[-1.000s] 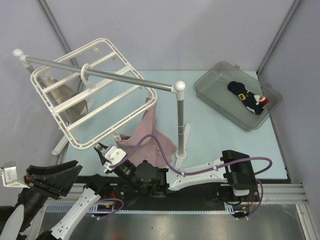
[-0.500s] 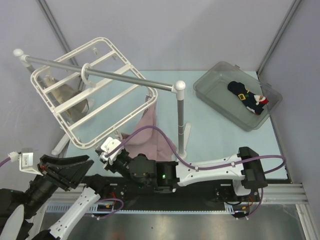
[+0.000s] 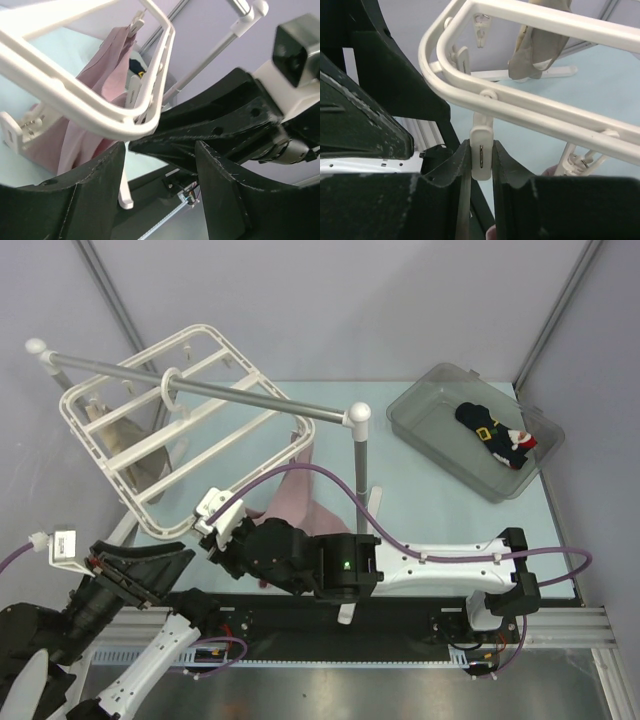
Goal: Clip the socks to the hanger
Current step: Open the clamp at the hanger, then pick up the sock from the bin.
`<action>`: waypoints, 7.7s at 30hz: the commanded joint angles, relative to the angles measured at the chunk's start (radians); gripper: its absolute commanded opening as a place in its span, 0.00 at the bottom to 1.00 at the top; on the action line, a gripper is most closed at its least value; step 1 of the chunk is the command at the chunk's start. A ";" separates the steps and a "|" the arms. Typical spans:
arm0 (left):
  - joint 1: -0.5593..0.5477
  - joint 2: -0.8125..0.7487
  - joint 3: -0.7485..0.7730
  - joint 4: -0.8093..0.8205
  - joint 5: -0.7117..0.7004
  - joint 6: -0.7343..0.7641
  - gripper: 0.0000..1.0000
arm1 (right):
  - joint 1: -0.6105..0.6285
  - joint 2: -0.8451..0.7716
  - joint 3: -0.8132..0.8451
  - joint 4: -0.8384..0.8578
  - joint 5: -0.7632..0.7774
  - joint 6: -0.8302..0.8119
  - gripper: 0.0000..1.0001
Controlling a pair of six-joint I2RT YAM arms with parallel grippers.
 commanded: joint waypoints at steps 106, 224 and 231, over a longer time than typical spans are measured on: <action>-0.004 0.015 -0.105 0.024 -0.076 -0.055 0.00 | -0.327 -0.693 -0.278 -1.113 0.686 0.791 0.64; -0.004 0.028 -0.177 -0.026 -0.053 -0.061 0.00 | -1.731 0.092 -0.033 -0.039 -0.147 0.301 0.00; -0.004 0.030 -0.181 -0.010 -0.028 -0.062 0.00 | -1.732 -0.208 -0.005 -0.113 -0.289 0.287 0.00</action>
